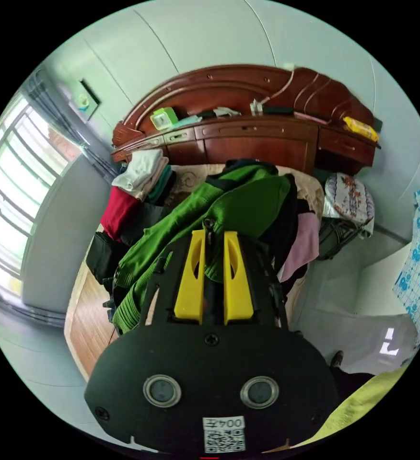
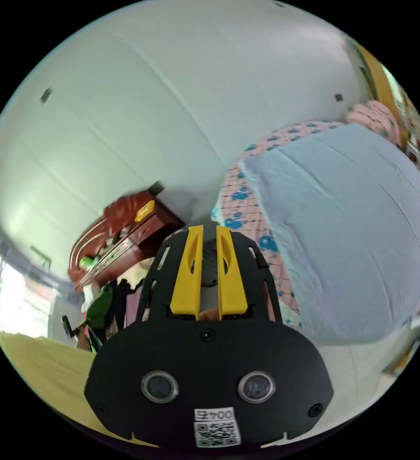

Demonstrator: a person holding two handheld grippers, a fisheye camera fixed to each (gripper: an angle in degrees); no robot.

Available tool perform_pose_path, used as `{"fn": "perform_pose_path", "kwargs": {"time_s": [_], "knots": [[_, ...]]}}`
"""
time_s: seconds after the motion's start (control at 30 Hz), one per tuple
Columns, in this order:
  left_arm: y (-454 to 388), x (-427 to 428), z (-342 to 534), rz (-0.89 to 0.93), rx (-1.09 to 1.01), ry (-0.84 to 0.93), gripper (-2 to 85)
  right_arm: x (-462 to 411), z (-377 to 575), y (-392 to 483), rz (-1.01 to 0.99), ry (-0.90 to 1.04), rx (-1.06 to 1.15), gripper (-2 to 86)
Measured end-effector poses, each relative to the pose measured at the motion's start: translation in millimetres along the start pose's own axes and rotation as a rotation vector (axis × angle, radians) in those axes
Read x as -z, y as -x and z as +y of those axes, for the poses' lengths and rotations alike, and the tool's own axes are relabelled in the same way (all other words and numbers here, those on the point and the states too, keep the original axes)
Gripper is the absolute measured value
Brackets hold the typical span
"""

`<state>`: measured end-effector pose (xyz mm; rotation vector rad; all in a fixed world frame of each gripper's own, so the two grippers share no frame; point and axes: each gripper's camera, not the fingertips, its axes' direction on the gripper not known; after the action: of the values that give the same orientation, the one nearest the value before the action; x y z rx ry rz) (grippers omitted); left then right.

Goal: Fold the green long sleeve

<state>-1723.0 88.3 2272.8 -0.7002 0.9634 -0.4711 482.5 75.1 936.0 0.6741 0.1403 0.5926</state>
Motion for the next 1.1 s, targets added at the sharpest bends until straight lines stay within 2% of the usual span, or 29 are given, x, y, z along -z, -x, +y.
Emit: {"fn": "perform_pose_path", "kwargs": {"time_s": [0.03,0.13,0.2,0.37,0.5,0.6,0.73,0.83,0.87,0.93,1.0,1.03,1.1], "knots": [[5.6,12.7,4.2,0.013,0.022,-0.027,3.3,-9.6,2.1,5.9,-0.033,0.009,0.044,7.7],[29.6,71.4,23.7,0.133,0.085,-0.153,2.1,-70.8,15.2,46.3,-0.302,0.137,0.225,9.8],[35.9,119.2,35.8,0.196,0.079,-0.272,1.6,-133.6,35.5,94.0,-0.543,0.333,0.341,12.0],[13.5,193.9,58.0,0.236,-0.032,-0.407,1.2,-263.9,110.4,204.3,-0.91,0.822,0.458,17.4],[-28.4,230.5,90.1,0.201,-0.156,-0.431,1.1,-356.4,176.7,278.7,-0.987,1.145,0.368,22.2],[-57.6,241.4,114.9,0.155,-0.233,-0.431,1.2,-400.8,214.2,319.9,-0.941,1.301,0.34,24.2],[-72.7,248.1,137.3,0.169,-0.243,-0.431,1.5,-435.3,252.1,342.2,-0.774,1.412,0.375,21.7],[-75.3,250.6,151.8,0.173,-0.248,-0.428,2.2,-439.4,273.5,337.8,-0.642,1.415,0.427,12.3],[-74.7,249.3,157.0,0.179,-0.249,-0.418,2.6,-437.0,277.5,335.0,-0.644,1.419,0.442,6.8],[-72.6,244.7,165.0,0.216,-0.25,-0.405,3.6,-433.2,274.7,326.2,-0.709,1.418,0.378,4.4],[-69.2,233.1,174.1,0.295,-0.271,-0.366,5.8,-419.0,252.8,318.3,-0.824,1.314,0.326,3.8],[-66.7,229.7,176.1,0.318,-0.272,-0.355,6.4,-412.7,246.0,319.3,-0.83,1.279,0.359,3.7],[-43.5,221.1,187.0,0.413,-0.237,-0.357,8.2,-379.9,216.4,329.5,-0.828,1.121,0.578,3.5]]}}
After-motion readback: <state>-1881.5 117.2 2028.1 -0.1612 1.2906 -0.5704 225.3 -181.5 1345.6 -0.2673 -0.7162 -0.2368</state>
